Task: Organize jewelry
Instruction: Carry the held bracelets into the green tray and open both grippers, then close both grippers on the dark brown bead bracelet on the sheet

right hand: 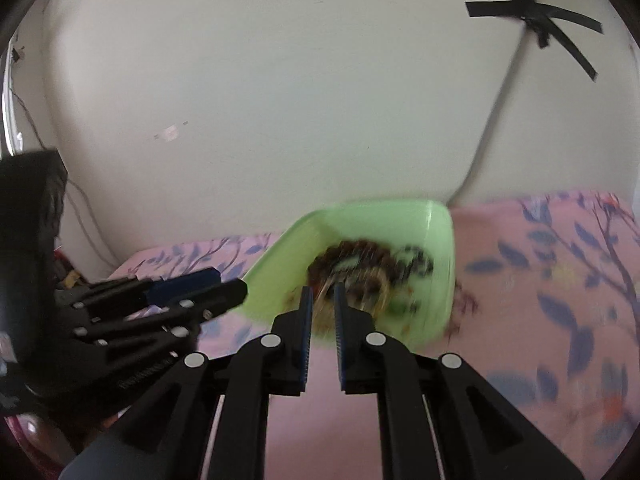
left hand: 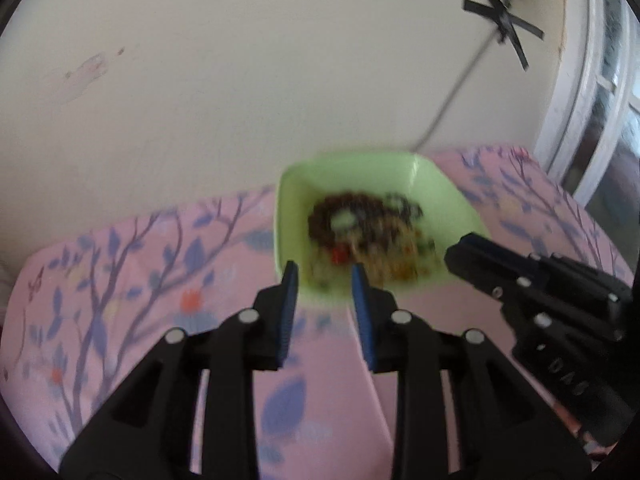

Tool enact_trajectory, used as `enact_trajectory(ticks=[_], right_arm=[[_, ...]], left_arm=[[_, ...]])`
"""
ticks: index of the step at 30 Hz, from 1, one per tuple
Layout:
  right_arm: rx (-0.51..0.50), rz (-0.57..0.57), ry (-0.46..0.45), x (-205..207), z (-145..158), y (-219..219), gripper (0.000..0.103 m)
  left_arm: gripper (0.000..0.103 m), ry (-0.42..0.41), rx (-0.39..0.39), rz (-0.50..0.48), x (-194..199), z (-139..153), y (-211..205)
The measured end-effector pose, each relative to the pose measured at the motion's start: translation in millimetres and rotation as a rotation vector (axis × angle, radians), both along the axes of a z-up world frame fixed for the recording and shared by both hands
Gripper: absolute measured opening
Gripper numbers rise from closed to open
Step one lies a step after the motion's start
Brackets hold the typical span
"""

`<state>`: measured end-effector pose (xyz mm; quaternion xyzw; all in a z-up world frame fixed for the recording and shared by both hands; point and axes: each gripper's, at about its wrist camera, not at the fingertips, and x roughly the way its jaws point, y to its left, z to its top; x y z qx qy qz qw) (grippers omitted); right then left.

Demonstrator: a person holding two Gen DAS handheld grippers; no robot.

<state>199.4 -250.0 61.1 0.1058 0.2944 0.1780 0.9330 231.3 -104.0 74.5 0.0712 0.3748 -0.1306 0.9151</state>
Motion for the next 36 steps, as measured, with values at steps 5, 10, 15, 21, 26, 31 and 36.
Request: enact_trajectory(ticks=[5, 10, 15, 21, 26, 31, 36], right_arm=[[0.034, 0.002, 0.047, -50, -12, 4, 0.000], [0.041, 0.017, 0.090, -99, -27, 15, 0.000], [0.038, 0.031, 0.133, -125, -44, 30, 0.000], [0.018, 0.056, 0.151, -157, -49, 55, 0.000], [0.000, 0.063, 0.154, -173, -51, 72, 0.000], [-0.015, 0.052, 0.155, -183, -52, 80, 0.000], [-0.020, 0.059, 0.159, -184, -50, 89, 0.000]], left_arm=[[0.026, 0.037, 0.023, 0.017, -50, -20, 7], [0.026, 0.056, 0.022, 0.024, -96, -31, 17], [0.026, 0.051, 0.021, 0.032, -128, -32, 30], [0.026, 0.039, 0.017, 0.049, -157, -33, 52], [0.026, 0.047, 0.008, 0.054, -175, -41, 68], [0.026, 0.052, 0.001, 0.050, -189, -47, 78], [0.026, 0.039, -0.021, 0.050, -193, -40, 93]])
